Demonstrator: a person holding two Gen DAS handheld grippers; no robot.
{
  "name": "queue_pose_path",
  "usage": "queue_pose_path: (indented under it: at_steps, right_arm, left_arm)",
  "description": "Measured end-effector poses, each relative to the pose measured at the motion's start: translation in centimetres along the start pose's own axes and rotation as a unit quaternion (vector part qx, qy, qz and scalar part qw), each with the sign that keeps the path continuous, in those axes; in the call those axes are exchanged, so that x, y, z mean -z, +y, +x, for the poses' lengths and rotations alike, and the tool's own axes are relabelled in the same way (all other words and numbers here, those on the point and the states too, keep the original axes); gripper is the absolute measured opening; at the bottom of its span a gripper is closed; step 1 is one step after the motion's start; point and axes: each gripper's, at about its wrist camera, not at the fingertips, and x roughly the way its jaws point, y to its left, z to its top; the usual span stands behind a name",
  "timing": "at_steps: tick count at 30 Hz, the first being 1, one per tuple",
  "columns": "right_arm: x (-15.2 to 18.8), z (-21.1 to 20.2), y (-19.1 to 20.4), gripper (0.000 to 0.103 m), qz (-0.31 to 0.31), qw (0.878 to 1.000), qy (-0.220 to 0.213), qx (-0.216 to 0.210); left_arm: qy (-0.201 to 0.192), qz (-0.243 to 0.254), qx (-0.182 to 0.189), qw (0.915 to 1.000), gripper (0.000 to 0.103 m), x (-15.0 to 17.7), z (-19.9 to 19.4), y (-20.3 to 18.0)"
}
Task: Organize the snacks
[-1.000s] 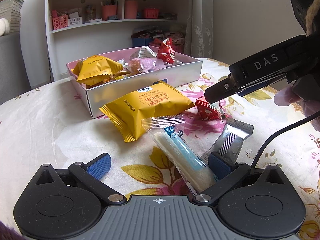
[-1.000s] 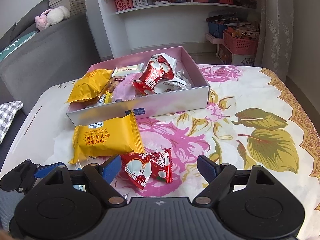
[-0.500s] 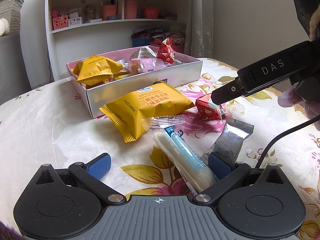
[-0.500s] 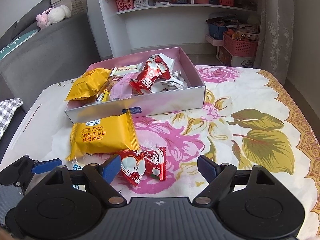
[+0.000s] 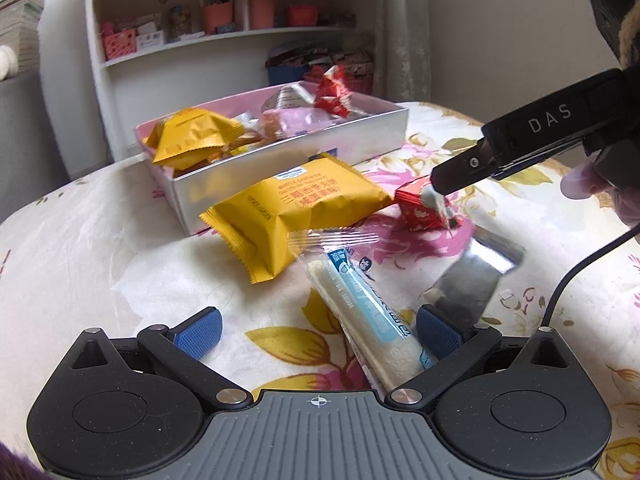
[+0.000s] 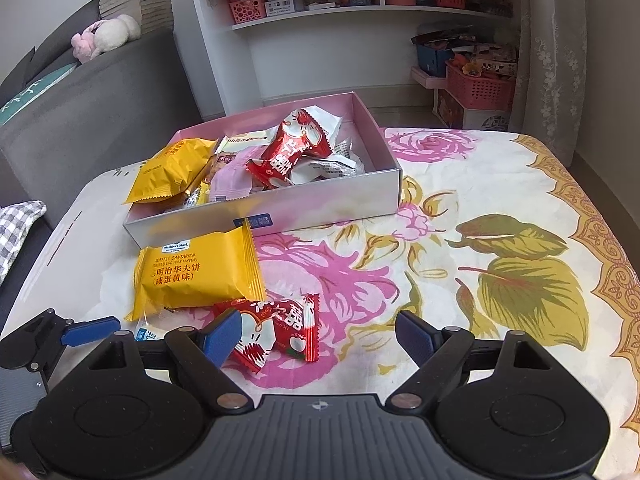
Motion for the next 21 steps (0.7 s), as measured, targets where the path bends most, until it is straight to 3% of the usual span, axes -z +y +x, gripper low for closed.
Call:
queue_pose_path:
  at_steps: [8,11,16,21]
  right_arm:
    - [-0.6,1.0,-1.4,0.073,0.009,1.0,0.003,-0.021]
    - [-0.7,1.4,-1.7,0.067,0.015,0.999,0.015,-0.043]
    - [-0.9,1.8,-2.0,0.062,0.039,0.995,0.03,-0.087]
    - [-0.7,2.2,-1.8,0.057,0.033,0.993,0.042,-0.109]
  left_arm:
    - [-0.026,-0.035,0.018,0.9989,0.102,-1.5,-1.3,1.1]
    - [-0.04,-0.06,0.032,0.9968,0.1,-2.6,-1.4,1.9]
    - [-0.052,-0.113,0.039,0.9915,0.096,-4.1,-0.5,3.3]
    - [-0.045,-0.182,0.061,0.9803,0.089,-4.5,0.9,5.1]
